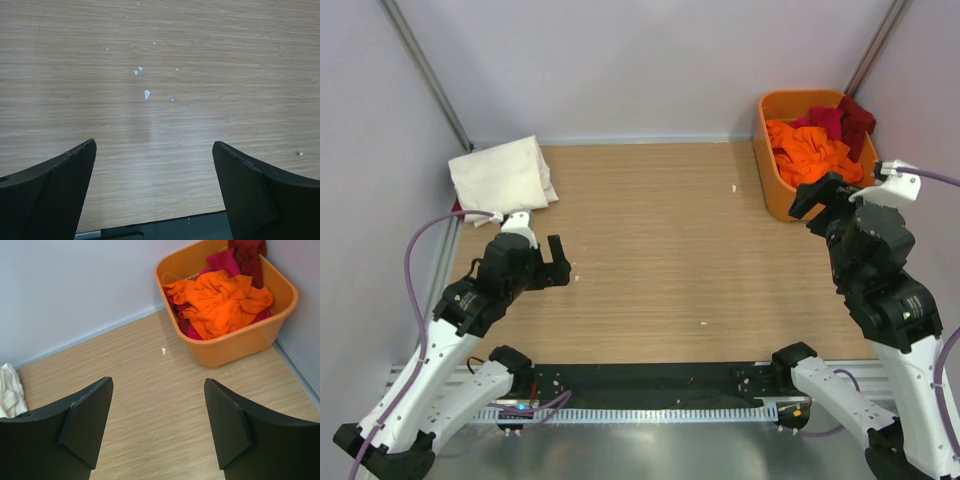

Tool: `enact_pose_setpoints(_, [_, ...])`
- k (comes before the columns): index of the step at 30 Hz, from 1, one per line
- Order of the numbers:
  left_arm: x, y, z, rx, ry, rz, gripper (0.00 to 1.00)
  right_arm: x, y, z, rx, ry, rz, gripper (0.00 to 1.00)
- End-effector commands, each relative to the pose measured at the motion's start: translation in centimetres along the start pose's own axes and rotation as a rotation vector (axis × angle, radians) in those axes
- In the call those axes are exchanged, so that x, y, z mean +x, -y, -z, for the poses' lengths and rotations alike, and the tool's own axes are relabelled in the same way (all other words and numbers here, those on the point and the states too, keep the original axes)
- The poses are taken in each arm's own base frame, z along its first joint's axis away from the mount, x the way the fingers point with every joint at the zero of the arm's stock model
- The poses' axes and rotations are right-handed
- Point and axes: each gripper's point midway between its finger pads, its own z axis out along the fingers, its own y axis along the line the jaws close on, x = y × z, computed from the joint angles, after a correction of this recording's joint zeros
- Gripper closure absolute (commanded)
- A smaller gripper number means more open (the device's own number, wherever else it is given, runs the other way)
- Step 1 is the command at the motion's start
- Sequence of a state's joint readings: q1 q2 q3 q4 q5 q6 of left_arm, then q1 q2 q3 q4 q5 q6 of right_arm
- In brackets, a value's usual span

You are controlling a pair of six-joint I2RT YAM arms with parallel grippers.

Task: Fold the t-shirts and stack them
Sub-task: Grab the tshirt from the pile

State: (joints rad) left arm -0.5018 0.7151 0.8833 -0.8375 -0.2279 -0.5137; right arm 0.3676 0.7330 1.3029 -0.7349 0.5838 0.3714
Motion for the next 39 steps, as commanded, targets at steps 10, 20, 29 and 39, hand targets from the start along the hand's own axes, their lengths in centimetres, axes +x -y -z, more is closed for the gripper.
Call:
enact_pose_setpoints(10, [-1.7, -0.9, 1.2, -0.048, 0.07, 0.017, 0.0, -4.0, -5.9, -3.0, -0.165, 0.078, 0.078, 0.16])
enact_pose_setpoints(20, [-0.9, 0.5, 0.5, 0.011, 0.028, 0.043, 0.0, -3.2, -2.9, -16.0, 0.043, -0.157, 0.045, 0.11])
enact_pose_setpoints(29, [2.3, 1.5, -1.9, -0.026, -0.183, -0.023, 0.0, 0.9, 5.4, -26.4, 0.204, -0.353, -0.042, 0.11])
enact_pose_setpoints(39, [1.1, 0.9, -0.9, -0.023, -0.082, 0.006, 0.0, 7.5, 10.0, -36.1, 0.234, -0.493, -0.121, 0.18])
